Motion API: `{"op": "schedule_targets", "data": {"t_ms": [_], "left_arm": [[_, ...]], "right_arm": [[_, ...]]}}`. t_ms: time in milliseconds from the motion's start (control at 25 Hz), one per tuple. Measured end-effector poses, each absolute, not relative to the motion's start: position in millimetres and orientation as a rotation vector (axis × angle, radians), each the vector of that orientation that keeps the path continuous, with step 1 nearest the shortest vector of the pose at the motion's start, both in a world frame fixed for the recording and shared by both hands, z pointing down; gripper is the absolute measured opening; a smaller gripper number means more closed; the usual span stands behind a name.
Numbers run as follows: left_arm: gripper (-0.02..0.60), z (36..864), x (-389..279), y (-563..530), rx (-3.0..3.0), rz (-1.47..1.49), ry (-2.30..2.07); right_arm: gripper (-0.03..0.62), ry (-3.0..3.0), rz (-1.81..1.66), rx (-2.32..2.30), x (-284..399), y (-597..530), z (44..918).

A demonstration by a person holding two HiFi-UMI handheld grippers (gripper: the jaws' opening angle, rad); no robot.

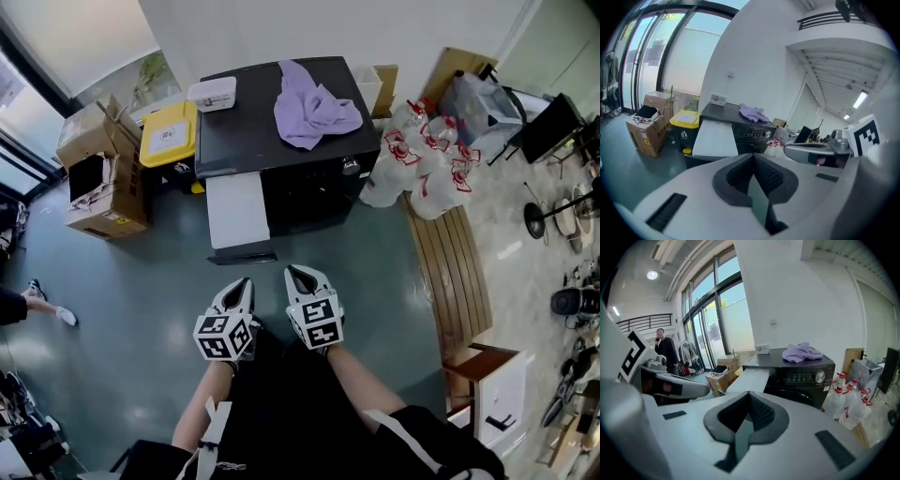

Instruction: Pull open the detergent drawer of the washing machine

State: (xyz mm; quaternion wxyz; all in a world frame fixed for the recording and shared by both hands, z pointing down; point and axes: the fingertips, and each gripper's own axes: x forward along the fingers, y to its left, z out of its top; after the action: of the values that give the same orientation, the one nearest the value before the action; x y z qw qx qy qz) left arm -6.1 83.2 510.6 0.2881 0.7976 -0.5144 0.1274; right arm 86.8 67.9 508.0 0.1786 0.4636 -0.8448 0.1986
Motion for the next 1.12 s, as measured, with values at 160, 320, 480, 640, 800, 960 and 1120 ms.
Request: {"op": "schedule_targets", "data": {"t_ms": [160,320,480,640,800,960,1120], "left_arm": [[0.021,475.6,3.2,71.9,2.204,0.266,-1.331],[0.021,437.1,-4.5,55.1,2.278,0.216,-1.333],[0.021,397.6,-34.4,38.5,2.345,0.183,-1.408],[0.021,353.2,-62.0,29.6,2.423,0.106,-1.482],[0.021,307.2,-78.7,25.1,2.508,0.043,-1.555],[0.021,269.6,-86.9,30.3,2.584,-0.026,-1.587],[0.021,230.3,-93.5,32.4,2.626,-0.117,-1.598]], "right_arm": [[0.009,-2.401,0.520,1.355,89.4,58.8,481.2],[0.008,-2.406,0.471,1.400,81.8,46.5,453.5],[0.009,-2.418,0.422,1.428,62.2,34.3,429.6],[0.009,-2.442,0.319,1.432,39.4,26.2,393.9],[0.009,-2.496,0.231,1.464,24.5,19.3,346.0],[0.009,-2.530,0.175,1.519,21.5,18.3,307.6],[0.008,-2.559,0.107,1.572,25.1,18.6,269.0]]}}
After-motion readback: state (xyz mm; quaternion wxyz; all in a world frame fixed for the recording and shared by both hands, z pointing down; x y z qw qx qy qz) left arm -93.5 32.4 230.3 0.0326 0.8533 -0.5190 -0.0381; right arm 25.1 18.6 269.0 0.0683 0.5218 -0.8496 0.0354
